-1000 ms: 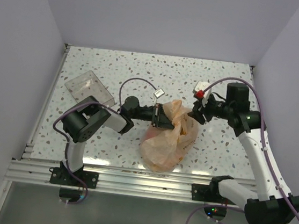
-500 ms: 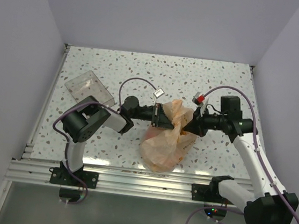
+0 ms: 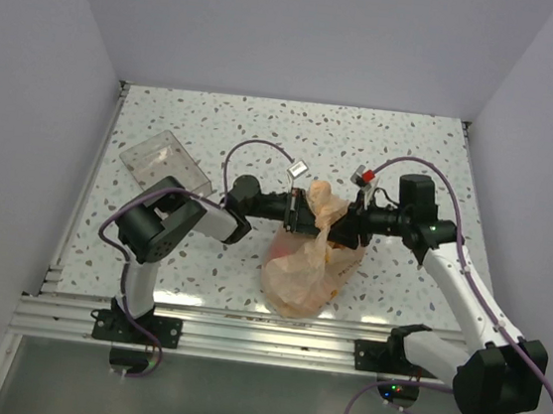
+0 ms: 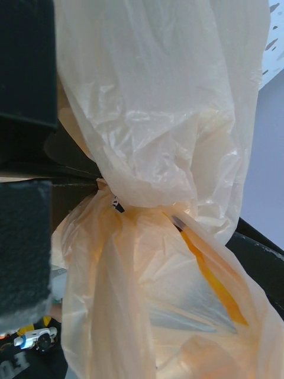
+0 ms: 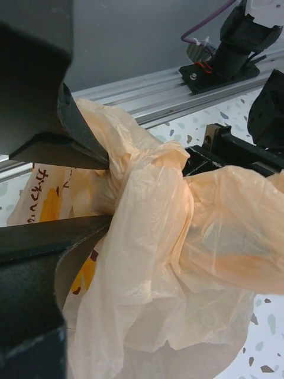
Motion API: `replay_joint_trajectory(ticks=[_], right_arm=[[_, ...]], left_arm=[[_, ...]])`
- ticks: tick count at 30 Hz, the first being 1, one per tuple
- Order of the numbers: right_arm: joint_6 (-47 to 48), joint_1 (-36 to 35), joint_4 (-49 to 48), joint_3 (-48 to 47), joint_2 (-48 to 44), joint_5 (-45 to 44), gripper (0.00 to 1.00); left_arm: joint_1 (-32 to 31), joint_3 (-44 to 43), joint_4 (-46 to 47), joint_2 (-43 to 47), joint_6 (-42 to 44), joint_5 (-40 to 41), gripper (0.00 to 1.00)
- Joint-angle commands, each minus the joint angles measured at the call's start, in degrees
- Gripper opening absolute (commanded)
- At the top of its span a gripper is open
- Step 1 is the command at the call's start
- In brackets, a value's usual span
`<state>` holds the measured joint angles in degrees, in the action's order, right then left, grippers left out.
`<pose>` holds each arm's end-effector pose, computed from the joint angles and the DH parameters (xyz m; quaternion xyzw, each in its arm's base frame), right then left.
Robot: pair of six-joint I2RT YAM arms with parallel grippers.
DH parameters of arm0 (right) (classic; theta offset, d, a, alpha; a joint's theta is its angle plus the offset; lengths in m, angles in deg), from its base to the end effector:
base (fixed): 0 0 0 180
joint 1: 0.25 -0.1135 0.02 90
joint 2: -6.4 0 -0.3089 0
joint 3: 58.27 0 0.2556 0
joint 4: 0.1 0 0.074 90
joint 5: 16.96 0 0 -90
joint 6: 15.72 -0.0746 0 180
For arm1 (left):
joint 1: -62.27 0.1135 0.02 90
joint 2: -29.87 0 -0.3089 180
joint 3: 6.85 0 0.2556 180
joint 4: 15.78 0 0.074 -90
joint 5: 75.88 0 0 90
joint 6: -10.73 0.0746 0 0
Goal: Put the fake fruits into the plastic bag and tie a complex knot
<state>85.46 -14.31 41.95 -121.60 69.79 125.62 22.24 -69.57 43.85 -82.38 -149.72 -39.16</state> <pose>0.2046 0.1123 0.3094 -0.3544 0.7603 0.4138 0.3536 0.2829 -0.3157 0.2258 0.1811 0.6440 -0.7271 0.1541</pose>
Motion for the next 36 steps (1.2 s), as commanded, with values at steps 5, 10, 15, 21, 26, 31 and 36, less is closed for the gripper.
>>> replay_joint_trajectory(ticks=[5,10,15,21,26,31,36], right_arm=[[-7.75,-2.45,-9.48,2.2,-0.46,1.22,0.5],[-10.39,-2.98,-11.5,3.7,-0.82,0.33,0.63],[-10.74,-2.98,-11.95,4.23,-1.35,-1.16,0.75],[-6.27,-2.99,-6.5,4.32,-6.07,-5.19,0.92],[-1.88,-2.9,2.46,-1.11,-9.16,-6.08,0.9],[1.73,-1.84,10.37,-3.94,-10.75,-5.55,0.79],[9.55,3.5,20.45,-8.07,-8.73,-3.45,0.36]], left_arm=[[-2.68,-5.78,22.05,-4.38,-3.19,1.25,0.0],[-3.82,-7.19,26.72,-6.67,-6.97,0.81,0.0],[-4.0,-6.23,28.48,-6.5,-8.03,2.03,0.0],[-3.91,-6.75,31.64,-5.44,-9.87,3.35,0.0],[-3.91,-5.79,33.66,-4.56,-11.2,4.06,0.0],[-3.65,-5.96,34.19,-4.21,-11.11,3.71,0.0],[-3.39,-5.96,34.19,-4.03,-11.46,3.71,0.0]])
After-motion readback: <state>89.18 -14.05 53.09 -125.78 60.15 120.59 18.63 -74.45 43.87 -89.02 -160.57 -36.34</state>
